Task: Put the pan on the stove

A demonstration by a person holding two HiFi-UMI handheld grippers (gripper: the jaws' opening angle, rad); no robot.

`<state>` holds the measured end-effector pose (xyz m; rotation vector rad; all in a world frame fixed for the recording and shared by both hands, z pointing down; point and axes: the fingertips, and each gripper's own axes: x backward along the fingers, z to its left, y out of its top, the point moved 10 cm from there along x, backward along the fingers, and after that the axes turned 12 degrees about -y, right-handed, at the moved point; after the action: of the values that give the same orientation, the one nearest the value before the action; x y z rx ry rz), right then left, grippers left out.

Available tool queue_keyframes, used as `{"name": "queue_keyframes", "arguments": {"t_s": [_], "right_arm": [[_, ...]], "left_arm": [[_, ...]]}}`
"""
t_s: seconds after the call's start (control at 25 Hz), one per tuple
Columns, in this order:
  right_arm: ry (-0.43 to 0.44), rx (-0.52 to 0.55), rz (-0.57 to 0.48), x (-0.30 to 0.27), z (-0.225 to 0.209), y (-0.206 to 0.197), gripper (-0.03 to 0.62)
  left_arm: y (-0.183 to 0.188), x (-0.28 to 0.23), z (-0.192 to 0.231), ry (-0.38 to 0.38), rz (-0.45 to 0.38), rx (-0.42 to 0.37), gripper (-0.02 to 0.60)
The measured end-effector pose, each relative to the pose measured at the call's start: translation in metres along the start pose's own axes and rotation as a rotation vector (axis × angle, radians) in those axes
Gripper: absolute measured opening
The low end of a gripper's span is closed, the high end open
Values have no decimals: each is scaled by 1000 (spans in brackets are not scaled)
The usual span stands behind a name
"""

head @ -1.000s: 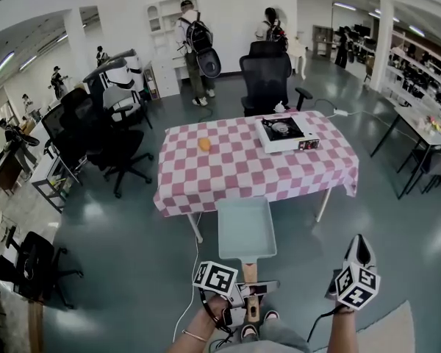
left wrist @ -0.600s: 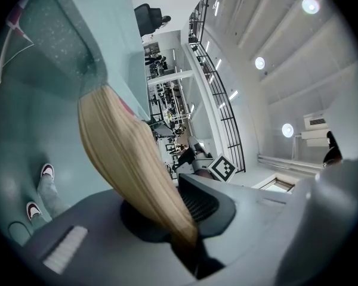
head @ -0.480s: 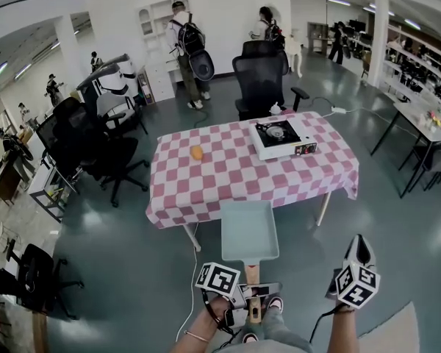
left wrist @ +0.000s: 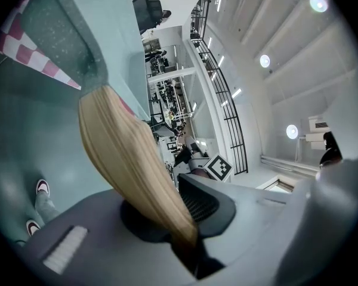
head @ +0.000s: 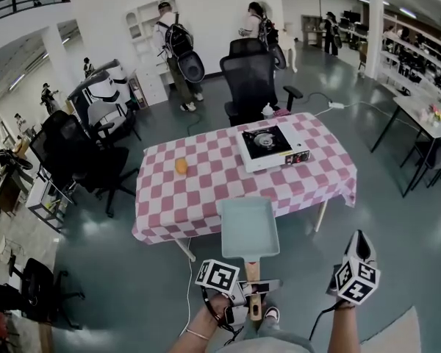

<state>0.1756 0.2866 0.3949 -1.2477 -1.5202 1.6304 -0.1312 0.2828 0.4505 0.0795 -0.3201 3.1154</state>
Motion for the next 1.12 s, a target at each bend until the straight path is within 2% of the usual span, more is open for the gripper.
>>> {"name": "queue_keyframes", "arguments": {"t_s": [0.28,0.64,1.12], "right_arm": [[9,-29,18,-61,-11,10,9],[3,-60,47,-109,-32,10,9],[-10,-50,67,-170,-25,12,9]], "left_arm": [[46,-34,8,20,10,13,29],[85,-59,15,31,0,13,29],[147,-73,35,29,-14,15,32]]}}
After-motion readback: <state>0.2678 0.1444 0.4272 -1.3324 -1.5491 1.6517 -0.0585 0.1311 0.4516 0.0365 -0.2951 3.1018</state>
